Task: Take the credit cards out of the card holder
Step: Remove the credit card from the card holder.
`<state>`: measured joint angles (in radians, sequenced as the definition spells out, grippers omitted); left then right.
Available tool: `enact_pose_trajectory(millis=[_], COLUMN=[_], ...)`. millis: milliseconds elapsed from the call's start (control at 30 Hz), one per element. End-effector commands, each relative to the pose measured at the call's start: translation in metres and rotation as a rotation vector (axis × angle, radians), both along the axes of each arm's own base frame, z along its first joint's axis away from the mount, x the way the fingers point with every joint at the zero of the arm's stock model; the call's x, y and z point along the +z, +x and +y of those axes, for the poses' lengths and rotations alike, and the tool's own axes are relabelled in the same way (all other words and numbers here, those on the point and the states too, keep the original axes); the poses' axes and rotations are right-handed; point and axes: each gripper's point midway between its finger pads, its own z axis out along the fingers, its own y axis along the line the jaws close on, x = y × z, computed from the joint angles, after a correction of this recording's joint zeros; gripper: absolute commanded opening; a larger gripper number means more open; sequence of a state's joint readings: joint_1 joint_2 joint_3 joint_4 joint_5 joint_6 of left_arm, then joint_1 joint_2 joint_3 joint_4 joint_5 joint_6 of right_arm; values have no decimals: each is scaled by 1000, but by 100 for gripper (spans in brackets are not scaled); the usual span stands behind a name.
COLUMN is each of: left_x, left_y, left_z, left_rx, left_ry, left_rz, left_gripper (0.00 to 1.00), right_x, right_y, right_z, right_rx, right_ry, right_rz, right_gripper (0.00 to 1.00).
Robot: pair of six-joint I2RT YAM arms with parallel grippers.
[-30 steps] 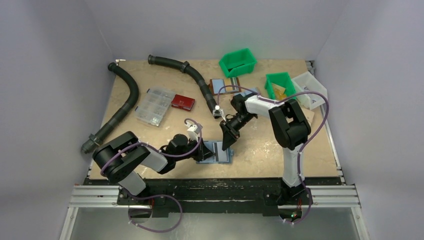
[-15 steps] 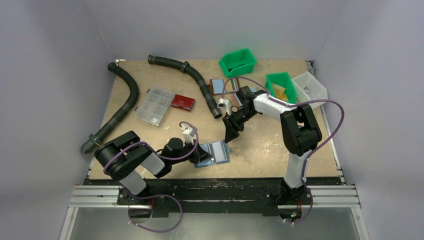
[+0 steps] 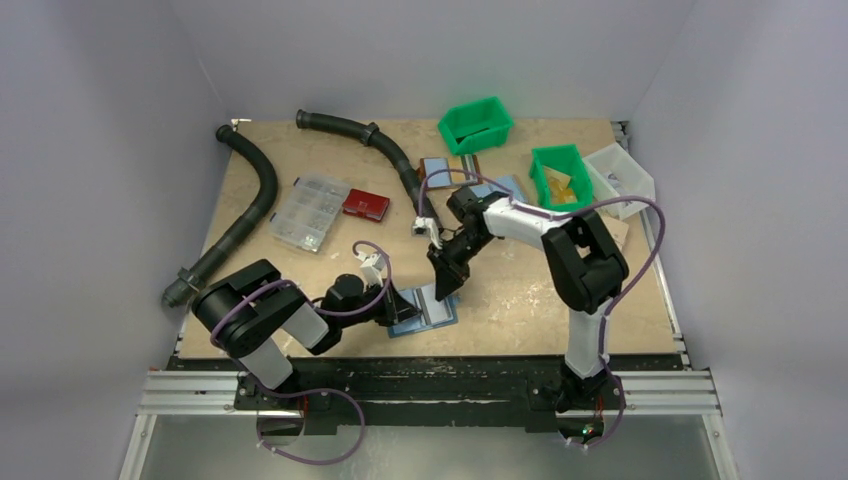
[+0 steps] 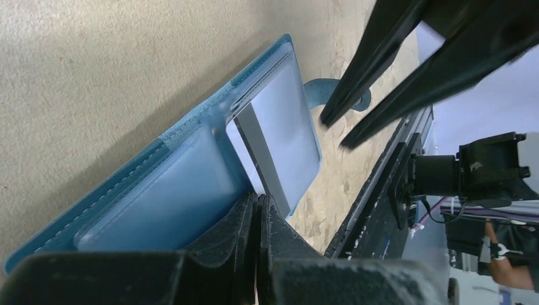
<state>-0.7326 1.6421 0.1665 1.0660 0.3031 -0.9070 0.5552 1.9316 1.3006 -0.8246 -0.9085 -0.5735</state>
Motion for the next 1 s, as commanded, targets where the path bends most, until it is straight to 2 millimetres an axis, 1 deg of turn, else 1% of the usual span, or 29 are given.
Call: enact_pose_trajectory(millis=[0,100,200,300,400,567,767,967], left_x=[-8,-9,-13,-16,-19,-24,-21,-19], left_y=[-4,-4,-4,-2,-2,-3,-4,-5], left_z=[4,4,7,12,19,28,34,44], left_rx=[6,7,12,30,44,61,69,86], left_ry=[9,20,57,91,127,164,170,194], left_rz=[62,81,97,103,108,117,113,104], left_gripper=[0,0,0,0,0,0,0,0], right_x=[-19,-27,-39,-50,-55,-53,-50,-50], right_y=[-9,-5,4,9,10,9,8,7], right_z=[11,9,4,-2,-5,-4,-4,-4], right_rx=[21,2,-41,-67,-74,-67,-60,-58], right_ry=[-30,-69,-133,-187,-212,-208,-197,-199], right_rz=[38,20,-17,-27,-29,-26,-22,-19], right_gripper=[24,24,24,24,25,28,32,34])
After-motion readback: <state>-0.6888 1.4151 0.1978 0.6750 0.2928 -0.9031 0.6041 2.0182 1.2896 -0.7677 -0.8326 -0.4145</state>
